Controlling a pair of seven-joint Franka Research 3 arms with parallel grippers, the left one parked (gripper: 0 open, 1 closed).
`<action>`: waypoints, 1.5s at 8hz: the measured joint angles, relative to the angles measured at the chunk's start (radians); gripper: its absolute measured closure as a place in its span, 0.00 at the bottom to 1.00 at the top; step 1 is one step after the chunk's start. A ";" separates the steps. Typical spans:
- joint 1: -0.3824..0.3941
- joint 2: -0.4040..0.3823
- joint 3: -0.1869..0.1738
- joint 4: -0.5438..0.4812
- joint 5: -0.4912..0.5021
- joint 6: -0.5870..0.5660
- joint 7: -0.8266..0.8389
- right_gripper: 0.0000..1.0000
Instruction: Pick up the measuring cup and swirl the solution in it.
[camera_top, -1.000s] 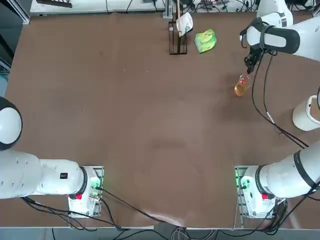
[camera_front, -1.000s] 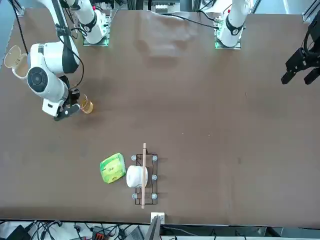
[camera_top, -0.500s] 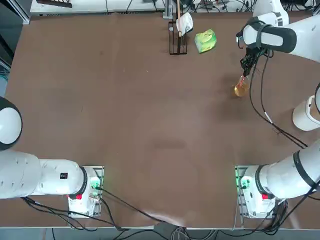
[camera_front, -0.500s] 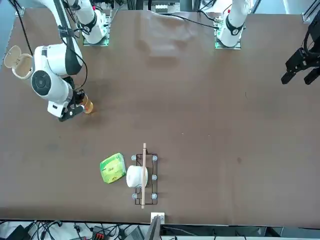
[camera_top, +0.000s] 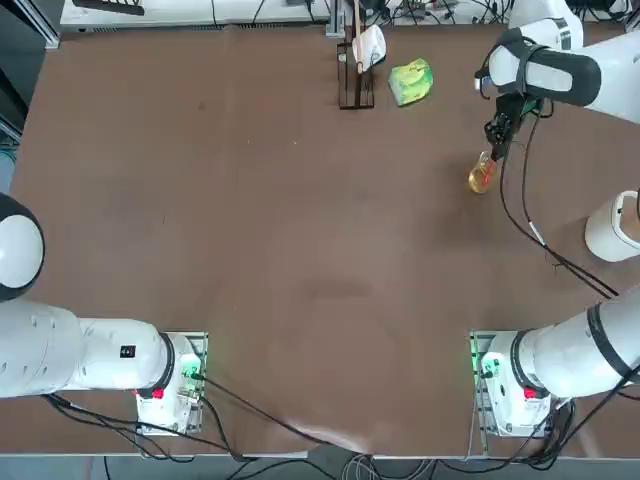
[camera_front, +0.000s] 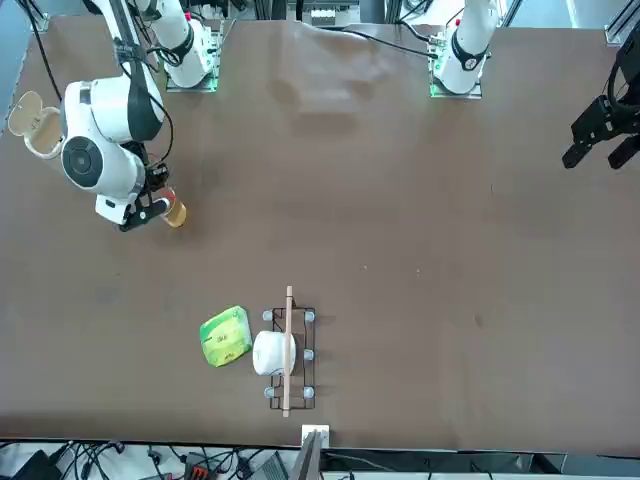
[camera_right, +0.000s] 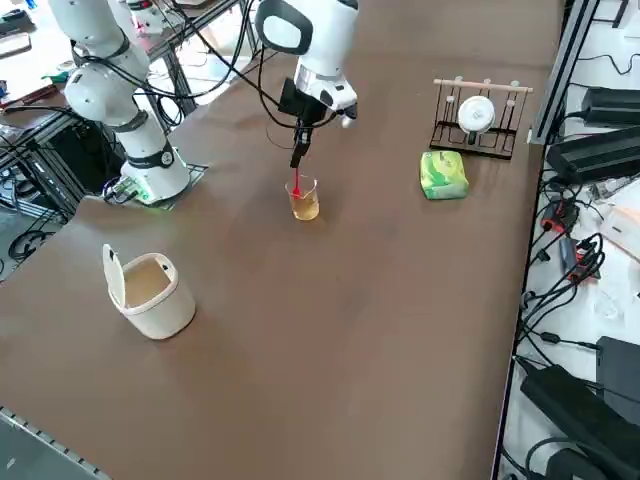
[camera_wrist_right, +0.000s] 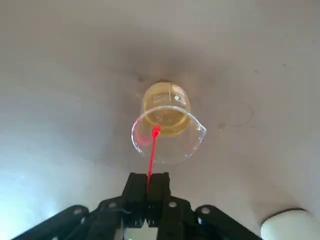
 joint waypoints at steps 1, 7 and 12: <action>-0.001 -0.003 -0.001 -0.004 0.000 0.000 -0.004 0.97; -0.035 0.012 -0.014 -0.006 -0.041 0.088 -0.025 0.97; -0.040 0.036 -0.006 -0.005 -0.034 0.162 -0.015 0.97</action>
